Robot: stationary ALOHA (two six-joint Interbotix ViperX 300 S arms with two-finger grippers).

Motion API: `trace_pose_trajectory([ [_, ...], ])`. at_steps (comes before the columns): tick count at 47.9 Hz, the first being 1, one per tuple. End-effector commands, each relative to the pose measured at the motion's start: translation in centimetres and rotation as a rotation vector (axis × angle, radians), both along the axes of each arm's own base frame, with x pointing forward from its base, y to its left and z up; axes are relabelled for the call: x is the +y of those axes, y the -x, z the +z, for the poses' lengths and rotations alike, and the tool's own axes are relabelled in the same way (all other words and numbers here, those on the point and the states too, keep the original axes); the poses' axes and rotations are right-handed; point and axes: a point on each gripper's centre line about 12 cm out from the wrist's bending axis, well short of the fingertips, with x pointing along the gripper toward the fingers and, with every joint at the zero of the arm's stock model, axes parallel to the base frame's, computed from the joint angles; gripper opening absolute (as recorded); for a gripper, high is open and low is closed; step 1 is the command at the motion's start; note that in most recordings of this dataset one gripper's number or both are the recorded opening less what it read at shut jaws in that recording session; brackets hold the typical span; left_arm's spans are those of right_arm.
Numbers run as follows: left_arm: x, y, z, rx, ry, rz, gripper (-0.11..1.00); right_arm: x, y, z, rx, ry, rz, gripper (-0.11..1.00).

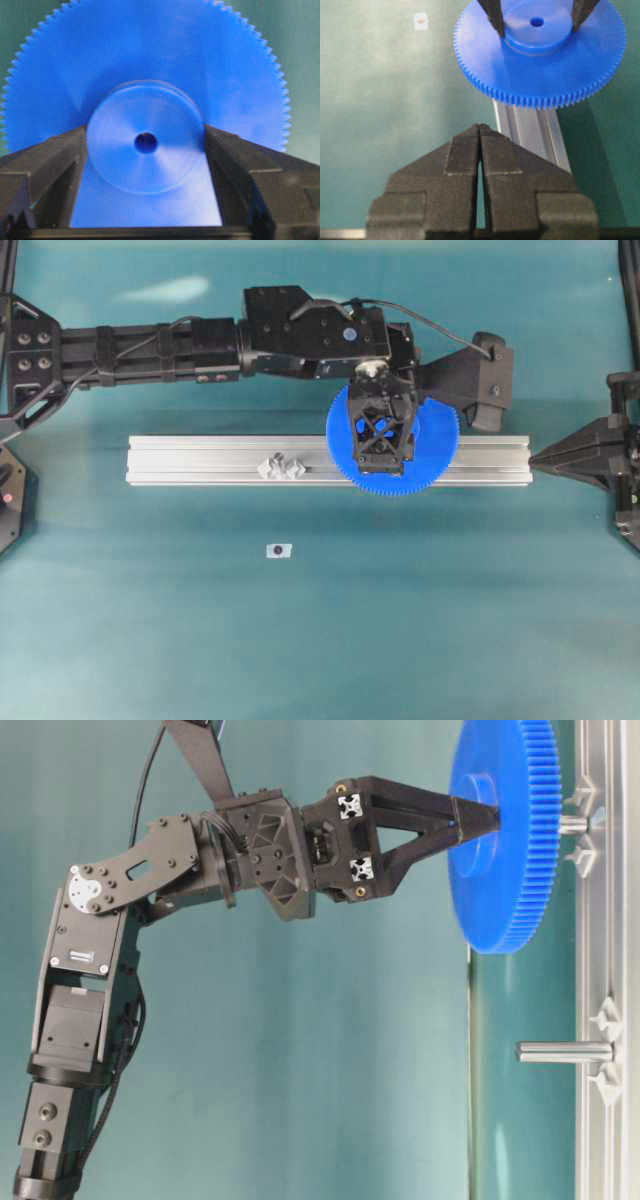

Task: Insert the large gear onto the shaft.
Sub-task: 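Align the gear's hole with the right shaft and push it on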

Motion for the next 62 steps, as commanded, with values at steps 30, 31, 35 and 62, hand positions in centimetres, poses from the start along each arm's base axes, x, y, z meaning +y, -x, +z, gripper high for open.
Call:
trace_pose_trajectory([
  [30, 1.2, 0.2, 1.3, -0.025, -0.010, 0.022, 0.77, 0.0, -0.2, 0.3, -0.008, -0.008, -0.004, 0.03],
  [31, 1.2, 0.2, 1.3, -0.025, -0.010, 0.022, 0.77, 0.0, -0.2, 0.3, -0.008, -0.008, -0.004, 0.03],
  [35, 1.2, 0.2, 1.5, -0.028, -0.009, 0.031, 0.77, 0.0, -0.1, 0.3, -0.009, -0.008, -0.004, 0.03],
  [62, 1.1, -0.4, 3.2, -0.072, -0.015, 0.027, 0.77, 0.0, -0.2, 0.4, -0.009, -0.008, -0.004, 0.03],
])
